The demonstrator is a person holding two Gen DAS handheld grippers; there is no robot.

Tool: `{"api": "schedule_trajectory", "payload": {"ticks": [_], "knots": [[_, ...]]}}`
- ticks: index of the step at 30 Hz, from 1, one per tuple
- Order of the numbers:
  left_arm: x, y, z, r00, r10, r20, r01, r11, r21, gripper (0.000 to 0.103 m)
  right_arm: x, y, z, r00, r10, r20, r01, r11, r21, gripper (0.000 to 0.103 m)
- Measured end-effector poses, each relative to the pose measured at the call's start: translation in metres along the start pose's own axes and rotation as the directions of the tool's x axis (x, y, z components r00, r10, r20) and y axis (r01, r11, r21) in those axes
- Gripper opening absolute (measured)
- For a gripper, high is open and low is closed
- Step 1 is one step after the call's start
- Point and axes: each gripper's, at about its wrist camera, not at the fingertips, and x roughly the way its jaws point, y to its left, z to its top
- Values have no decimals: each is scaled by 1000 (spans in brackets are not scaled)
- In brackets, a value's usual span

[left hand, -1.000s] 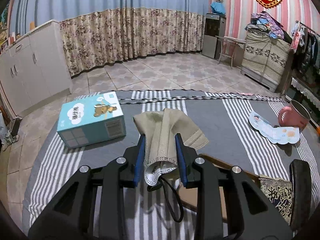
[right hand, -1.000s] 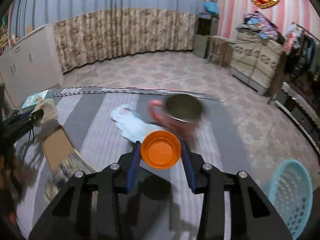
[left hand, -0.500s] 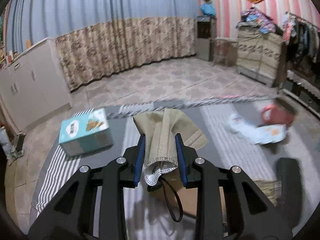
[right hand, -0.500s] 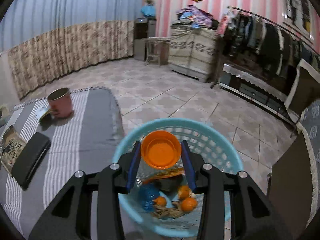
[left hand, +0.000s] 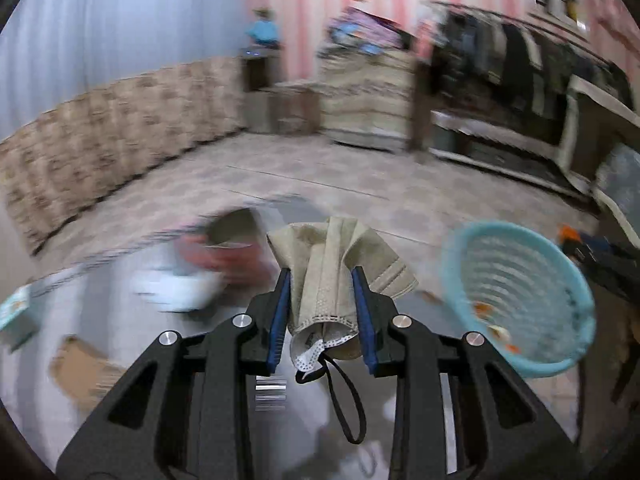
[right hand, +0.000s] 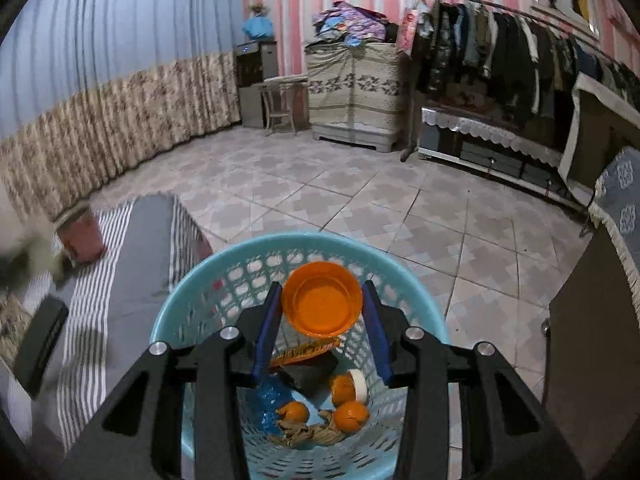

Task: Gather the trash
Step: 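Carry mask and lid to the blue basket and release them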

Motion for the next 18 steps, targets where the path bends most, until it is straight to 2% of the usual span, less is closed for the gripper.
{"api": "schedule_trajectory", "payload": {"ticks": [3, 7, 9, 10, 12, 14, 18], "knots": [[21, -57, -5, 998, -63, -28, 65, 996, 65, 30, -2, -19, 4, 1000, -13, 14, 12, 999, 40, 40], [40, -103, -11, 992, -109, -71, 116, 988, 105, 31, 1, -41, 2, 999, -41, 1, 41, 995, 86, 40], [44, -114, -6, 990, -127, -64, 134, 985, 110, 54, 3, -52, 3, 999, -41, -4, 41, 992, 119, 40], [43, -113, -2, 990, -133, -50, 137, 985, 101, 61, 5, -56, 2, 999, -40, -5, 41, 990, 133, 40], [42, -113, 5, 991, -129, -32, 132, 987, 89, 98, 8, -62, 2, 999, -33, -12, 34, 987, 157, 40], [39, -111, 8, 997, -76, -9, 77, 994, 78, 97, 10, -61, 1, 999, -30, -23, 33, 987, 156, 40], [36, -91, 4, 999, -38, -22, 39, 999, 33, 97, 18, -46, -3, 998, -24, -59, 31, 992, 120, 40]]}}
